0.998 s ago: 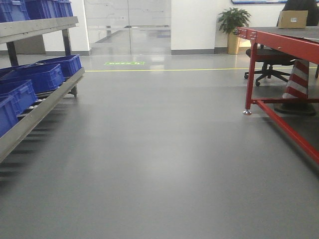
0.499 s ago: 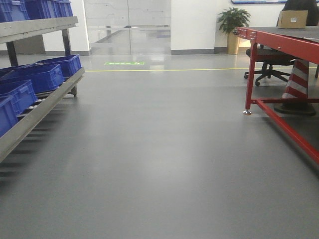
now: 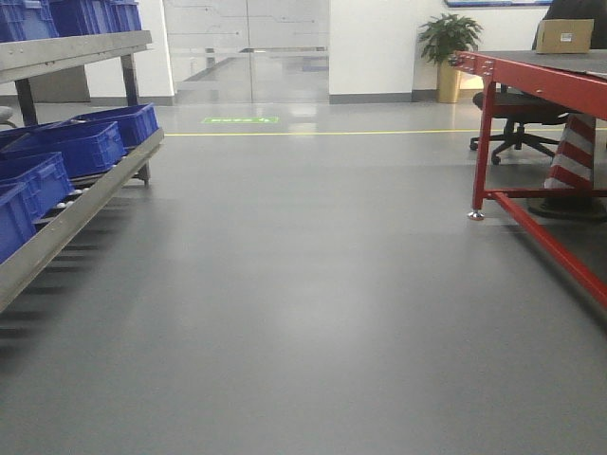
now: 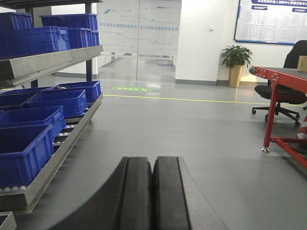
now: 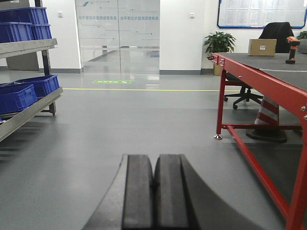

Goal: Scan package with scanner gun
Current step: 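Drive the base forward along the aisle past the blue crates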

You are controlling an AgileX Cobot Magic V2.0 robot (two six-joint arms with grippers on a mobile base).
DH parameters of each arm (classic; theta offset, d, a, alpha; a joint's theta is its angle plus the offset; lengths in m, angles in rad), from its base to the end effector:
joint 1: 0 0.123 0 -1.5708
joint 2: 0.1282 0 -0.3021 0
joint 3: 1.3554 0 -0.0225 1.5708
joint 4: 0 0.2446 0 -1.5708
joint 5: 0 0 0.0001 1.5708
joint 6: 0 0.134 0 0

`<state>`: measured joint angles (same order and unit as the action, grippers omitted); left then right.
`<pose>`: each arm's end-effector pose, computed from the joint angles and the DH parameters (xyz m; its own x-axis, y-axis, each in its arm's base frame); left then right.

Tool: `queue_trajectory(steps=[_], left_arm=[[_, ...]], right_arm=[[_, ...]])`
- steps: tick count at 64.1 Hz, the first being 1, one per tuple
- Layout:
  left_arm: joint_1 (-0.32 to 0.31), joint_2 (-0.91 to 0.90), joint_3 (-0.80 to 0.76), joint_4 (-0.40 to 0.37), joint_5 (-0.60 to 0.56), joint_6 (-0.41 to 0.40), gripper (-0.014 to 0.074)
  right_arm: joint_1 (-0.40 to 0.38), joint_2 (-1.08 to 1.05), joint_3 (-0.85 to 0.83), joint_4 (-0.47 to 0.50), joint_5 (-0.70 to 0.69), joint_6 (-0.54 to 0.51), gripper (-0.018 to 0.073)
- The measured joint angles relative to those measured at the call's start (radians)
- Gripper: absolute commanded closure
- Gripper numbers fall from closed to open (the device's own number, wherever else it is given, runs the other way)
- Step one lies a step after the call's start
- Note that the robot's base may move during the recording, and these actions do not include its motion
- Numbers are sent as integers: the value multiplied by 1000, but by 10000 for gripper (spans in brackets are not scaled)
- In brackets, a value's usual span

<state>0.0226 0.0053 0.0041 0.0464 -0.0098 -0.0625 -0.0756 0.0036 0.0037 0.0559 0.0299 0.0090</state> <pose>0.0762 0.0017 0.2163 0.0878 -0.0141 -0.9960 -0.0207 0.9997 -0.0160 0.0762 -0.0055 0.2113 0.0546 0.0609 -0.9967 0.0705 0.9954 0.0647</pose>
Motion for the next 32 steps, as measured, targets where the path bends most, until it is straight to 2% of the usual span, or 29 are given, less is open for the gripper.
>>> queue_trajectory(steps=[32], left_arm=[[0, 0, 0, 0, 0, 0, 707]], right_arm=[[0, 0, 0, 0, 0, 0, 724]])
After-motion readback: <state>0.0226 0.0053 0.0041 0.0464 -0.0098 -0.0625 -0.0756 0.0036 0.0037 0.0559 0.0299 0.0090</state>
